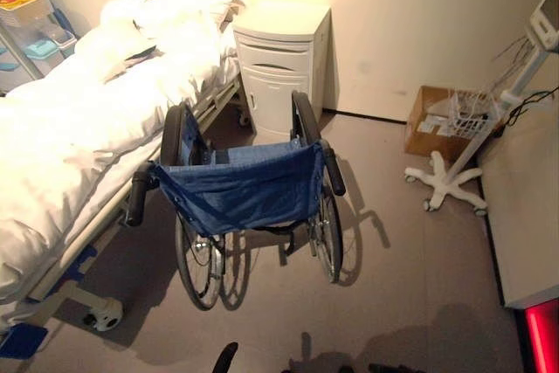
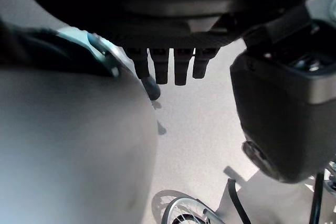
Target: Push the wheelchair next to the bed
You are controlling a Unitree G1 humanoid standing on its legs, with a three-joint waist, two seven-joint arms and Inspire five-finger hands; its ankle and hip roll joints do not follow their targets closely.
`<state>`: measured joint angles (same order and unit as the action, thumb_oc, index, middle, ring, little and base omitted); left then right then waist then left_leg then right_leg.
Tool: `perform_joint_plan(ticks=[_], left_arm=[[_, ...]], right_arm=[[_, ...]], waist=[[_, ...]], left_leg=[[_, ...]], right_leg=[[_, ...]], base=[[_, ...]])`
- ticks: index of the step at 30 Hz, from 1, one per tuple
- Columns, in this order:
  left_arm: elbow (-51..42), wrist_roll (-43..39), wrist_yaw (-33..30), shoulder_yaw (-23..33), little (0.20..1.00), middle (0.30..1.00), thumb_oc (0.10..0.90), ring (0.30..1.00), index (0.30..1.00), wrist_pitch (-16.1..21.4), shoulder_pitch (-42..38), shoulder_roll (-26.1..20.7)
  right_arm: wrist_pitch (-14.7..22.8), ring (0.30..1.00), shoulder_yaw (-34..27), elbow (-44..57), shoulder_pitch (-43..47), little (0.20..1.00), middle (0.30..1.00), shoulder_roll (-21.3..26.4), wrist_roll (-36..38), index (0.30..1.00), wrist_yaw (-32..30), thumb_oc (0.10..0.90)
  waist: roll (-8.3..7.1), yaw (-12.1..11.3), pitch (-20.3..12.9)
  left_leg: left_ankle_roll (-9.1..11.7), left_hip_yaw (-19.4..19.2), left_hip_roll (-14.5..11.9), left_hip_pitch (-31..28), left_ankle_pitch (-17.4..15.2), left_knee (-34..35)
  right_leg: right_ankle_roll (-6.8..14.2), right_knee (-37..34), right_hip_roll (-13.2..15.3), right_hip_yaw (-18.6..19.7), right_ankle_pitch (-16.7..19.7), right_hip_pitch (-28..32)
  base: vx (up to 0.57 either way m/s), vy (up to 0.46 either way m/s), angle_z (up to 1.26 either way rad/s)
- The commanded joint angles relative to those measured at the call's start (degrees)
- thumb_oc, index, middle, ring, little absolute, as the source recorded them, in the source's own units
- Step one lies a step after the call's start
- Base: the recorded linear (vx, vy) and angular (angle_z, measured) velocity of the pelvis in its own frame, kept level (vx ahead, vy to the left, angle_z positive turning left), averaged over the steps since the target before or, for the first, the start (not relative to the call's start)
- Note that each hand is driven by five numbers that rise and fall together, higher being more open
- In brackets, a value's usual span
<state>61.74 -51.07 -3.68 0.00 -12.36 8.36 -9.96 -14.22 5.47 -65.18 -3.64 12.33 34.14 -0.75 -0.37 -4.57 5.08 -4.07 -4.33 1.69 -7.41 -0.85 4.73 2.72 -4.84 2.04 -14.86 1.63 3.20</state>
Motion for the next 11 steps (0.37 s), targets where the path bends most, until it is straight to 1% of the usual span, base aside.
perform_joint_plan(ticks=[1, 5, 11], left_arm=[[4.3, 15.7, -4.7, -4.5, 0.900, 0.900, 0.800, 0.900, 0.900, 4.1, -3.7, -1.0], [5.7, 18.3, -7.6, -6.5, 0.900, 0.900, 0.800, 0.900, 0.900, 4.0, -4.7, -2.1], [6.4, 18.3, -8.8, -7.6, 0.900, 0.900, 0.800, 0.900, 0.900, 3.4, -5.8, -1.5]], right_arm=[[-2.4, 0.900, 4.0, -2.4, 1.3, 0.900, 0.900, 0.8, -2.8, 0.900, 3.9, 0.800], [-3.6, 0.900, 4.2, -4.3, 1.9, 0.900, 0.900, 0.8, -1.2, 0.900, 3.7, 0.800], [-2.6, 0.900, 4.2, -6.2, 2.6, 0.900, 0.900, 0.3, -1.5, 0.900, 3.7, 0.800]], waist=[[-0.46, 0.4, 0.4], [-0.15, 0.7, 0.1], [0.03, 1.1, -0.3]], left_leg=[[4.9, -0.4, -0.8, 2.0, -0.7, -0.2], [4.7, -0.5, -0.7, 1.5, -0.9, -0.2], [4.5, -0.6, -0.6, 1.2, -1.2, -0.3]], right_leg=[[4.4, 0.8, 2.4, -1.0, -0.4, 2.3], [4.2, 0.9, 2.1, -0.4, -0.6, 2.5], [4.0, 1.1, 1.9, 0.1, -0.7, 2.4]], base=[[-0.01, 0.000, -0.05], [0.00, 0.010, -0.05], [0.00, 0.003, -0.01]])
